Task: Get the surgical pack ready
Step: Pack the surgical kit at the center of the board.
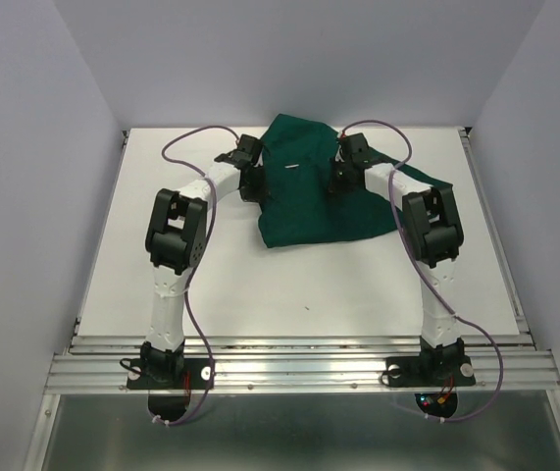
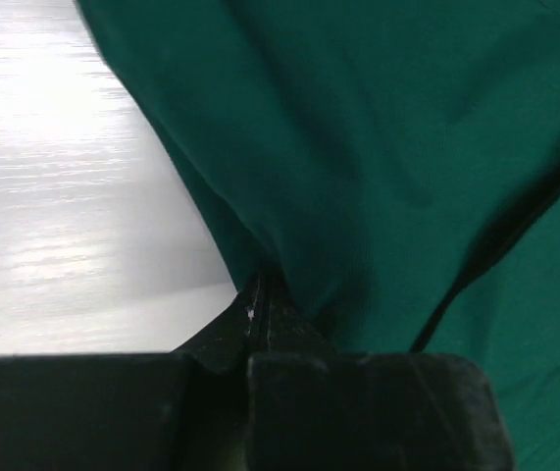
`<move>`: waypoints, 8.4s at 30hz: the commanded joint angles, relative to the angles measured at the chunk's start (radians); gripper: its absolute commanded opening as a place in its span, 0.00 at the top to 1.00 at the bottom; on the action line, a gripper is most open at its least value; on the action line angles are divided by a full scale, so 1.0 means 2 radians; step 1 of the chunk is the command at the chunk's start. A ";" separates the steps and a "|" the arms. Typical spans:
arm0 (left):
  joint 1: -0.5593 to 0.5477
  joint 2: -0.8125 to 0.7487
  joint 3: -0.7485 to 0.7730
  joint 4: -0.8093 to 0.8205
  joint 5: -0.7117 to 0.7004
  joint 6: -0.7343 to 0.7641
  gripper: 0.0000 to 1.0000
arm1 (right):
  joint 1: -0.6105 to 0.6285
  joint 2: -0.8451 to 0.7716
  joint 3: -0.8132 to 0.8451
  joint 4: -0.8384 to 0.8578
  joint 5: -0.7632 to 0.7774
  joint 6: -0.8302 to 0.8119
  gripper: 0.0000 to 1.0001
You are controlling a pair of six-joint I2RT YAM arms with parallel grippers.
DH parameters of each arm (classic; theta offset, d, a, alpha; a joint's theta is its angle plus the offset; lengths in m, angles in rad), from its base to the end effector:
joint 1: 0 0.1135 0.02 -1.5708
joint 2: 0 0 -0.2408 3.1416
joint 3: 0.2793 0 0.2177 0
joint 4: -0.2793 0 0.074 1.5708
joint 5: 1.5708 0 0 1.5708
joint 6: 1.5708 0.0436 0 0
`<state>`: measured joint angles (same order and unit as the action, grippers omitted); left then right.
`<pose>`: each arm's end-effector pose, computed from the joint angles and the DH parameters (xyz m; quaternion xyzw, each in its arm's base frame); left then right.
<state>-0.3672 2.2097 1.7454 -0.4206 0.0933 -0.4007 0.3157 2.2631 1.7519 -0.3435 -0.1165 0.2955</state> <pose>0.4204 -0.1660 0.1759 -0.0001 0.9409 -0.1665 0.2950 0.4381 0.1484 0.1603 -0.0298 0.9347 0.1573 0.3172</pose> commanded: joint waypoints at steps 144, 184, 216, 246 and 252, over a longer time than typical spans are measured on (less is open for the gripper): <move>-0.030 -0.115 -0.067 0.073 0.234 0.180 1.00 | -0.020 0.007 0.057 -0.031 -0.143 -0.014 0.42; 0.004 0.109 0.295 -0.008 0.141 0.140 0.31 | -0.028 -0.039 0.034 0.182 -0.082 0.055 0.28; 0.019 0.089 0.266 0.050 0.167 0.105 0.33 | -0.028 0.190 0.324 -0.024 -0.120 0.011 0.19; 0.019 0.099 0.248 0.052 0.180 0.107 0.36 | -0.024 0.037 0.096 0.221 -0.114 0.015 0.63; 0.020 0.094 0.243 0.052 0.177 0.106 0.36 | -0.024 0.041 0.098 0.202 -0.075 0.016 0.45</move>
<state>-0.3328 2.4489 2.2494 -0.3344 0.4377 -0.1963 0.2630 2.4031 1.9450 0.0002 -0.3199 0.3309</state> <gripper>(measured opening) 0.644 0.548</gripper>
